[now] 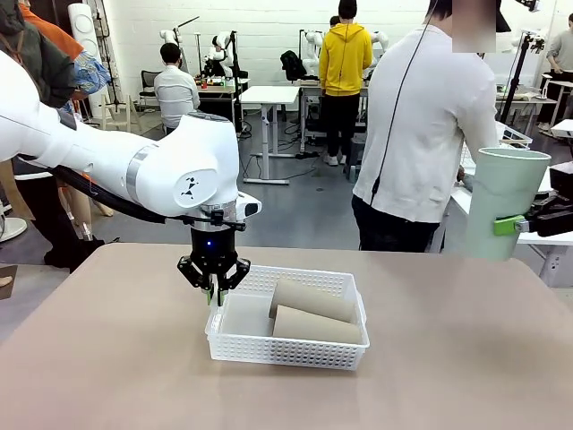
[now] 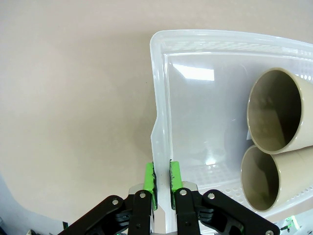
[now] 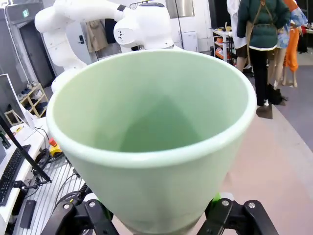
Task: Clean and organize the cups into the basket.
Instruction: Pick up the Reusable plastic cup from the right side of the table and stack it inside the Organizing basket in the center of the table.
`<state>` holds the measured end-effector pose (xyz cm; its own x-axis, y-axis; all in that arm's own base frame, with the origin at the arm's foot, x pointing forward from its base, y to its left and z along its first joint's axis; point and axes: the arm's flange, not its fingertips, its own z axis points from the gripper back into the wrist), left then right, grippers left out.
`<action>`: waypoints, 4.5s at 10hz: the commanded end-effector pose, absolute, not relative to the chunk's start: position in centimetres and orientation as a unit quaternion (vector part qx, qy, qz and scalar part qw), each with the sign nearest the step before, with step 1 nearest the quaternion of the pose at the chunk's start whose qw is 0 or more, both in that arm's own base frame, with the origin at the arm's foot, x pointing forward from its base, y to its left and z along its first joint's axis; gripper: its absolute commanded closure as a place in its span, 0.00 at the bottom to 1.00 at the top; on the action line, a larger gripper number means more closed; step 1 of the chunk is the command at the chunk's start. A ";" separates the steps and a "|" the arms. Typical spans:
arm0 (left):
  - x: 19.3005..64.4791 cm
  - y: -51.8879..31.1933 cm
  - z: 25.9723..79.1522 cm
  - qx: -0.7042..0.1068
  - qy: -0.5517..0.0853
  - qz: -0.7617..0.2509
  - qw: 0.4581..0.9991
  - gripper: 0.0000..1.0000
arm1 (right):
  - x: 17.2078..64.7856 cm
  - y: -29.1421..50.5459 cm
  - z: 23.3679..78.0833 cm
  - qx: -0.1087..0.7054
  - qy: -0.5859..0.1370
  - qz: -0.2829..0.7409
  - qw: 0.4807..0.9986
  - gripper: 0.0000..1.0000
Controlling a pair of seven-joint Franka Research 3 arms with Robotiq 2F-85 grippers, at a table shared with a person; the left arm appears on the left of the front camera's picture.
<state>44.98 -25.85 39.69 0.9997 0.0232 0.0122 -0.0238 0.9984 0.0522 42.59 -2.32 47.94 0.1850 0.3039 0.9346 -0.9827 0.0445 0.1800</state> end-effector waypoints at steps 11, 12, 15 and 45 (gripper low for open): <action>44.9 -26.1 39.7 0.026 -0.009 0.018 0.999 1.00 | 49.2 18.9 61.8 0.210 -0.083 0.669 0.708 0.19; 44.9 -26.1 39.7 0.026 -0.009 0.018 0.999 1.00 | 50.0 22.3 60.5 0.207 -0.046 0.687 0.696 0.19; 44.9 -26.1 39.7 0.026 -0.009 0.018 0.999 1.00 | 50.6 28.4 57.1 0.210 0.011 0.726 0.655 0.19; 44.9 -26.1 39.7 0.026 -0.009 0.018 0.999 1.00 | 47.6 31.6 40.3 0.182 -0.028 0.741 0.645 0.00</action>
